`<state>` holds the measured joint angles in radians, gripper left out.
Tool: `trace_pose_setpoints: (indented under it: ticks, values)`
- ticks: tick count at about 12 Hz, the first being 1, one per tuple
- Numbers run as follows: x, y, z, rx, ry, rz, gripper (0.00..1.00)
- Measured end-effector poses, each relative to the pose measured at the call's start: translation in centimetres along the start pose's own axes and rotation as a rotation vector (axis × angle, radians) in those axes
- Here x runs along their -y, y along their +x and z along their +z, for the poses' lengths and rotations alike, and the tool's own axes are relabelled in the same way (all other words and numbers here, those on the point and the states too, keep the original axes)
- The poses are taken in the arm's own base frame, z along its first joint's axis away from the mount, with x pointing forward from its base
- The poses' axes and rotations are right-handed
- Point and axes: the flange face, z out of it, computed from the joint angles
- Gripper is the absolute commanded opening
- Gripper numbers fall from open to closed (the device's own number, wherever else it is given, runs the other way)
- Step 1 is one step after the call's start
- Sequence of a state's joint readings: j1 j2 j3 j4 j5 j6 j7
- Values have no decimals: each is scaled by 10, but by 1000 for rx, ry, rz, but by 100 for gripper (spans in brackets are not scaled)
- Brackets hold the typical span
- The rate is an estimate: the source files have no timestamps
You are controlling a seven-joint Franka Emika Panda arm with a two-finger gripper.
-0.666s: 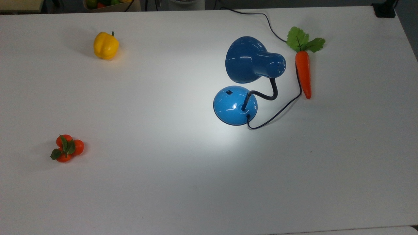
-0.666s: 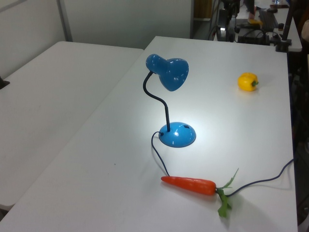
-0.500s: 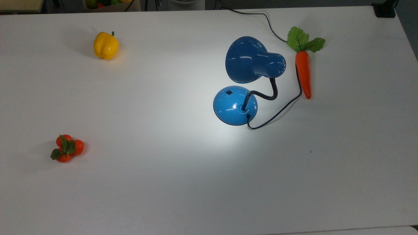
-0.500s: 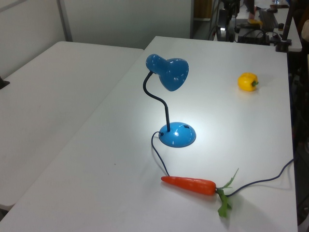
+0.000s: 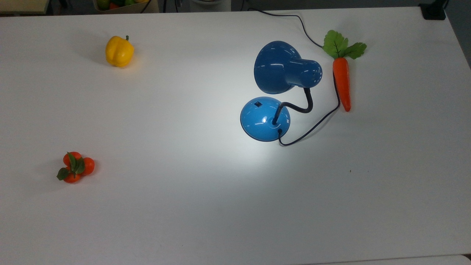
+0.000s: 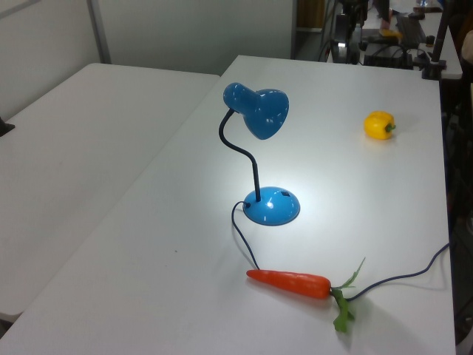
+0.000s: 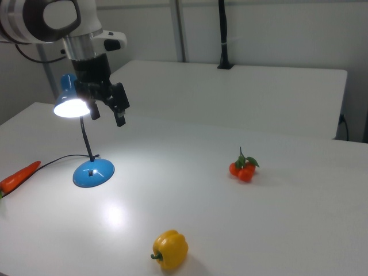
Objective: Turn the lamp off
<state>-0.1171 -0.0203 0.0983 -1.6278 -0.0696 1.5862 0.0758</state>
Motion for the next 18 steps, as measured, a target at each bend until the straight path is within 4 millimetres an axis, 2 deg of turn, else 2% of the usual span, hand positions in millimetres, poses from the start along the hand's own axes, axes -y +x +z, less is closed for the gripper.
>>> trace_pose_setpoints:
  ticks: [1,2,3,5,7,8,16,18]
  values:
    - [0,0,0,0,0,0,97]
    - [0,0,0,0,0,0,89]
    - [0,0,0,0,0,0,76]
    - [0,0,0,4,0,-1,30]
    - [0,-1,1,6,0,-6,6]
    - [0,-1,1,6,0,-8,0]
    - [1,-1,1,8,0,-56,0]
    - [9,0,6,18,-1,-77,0]
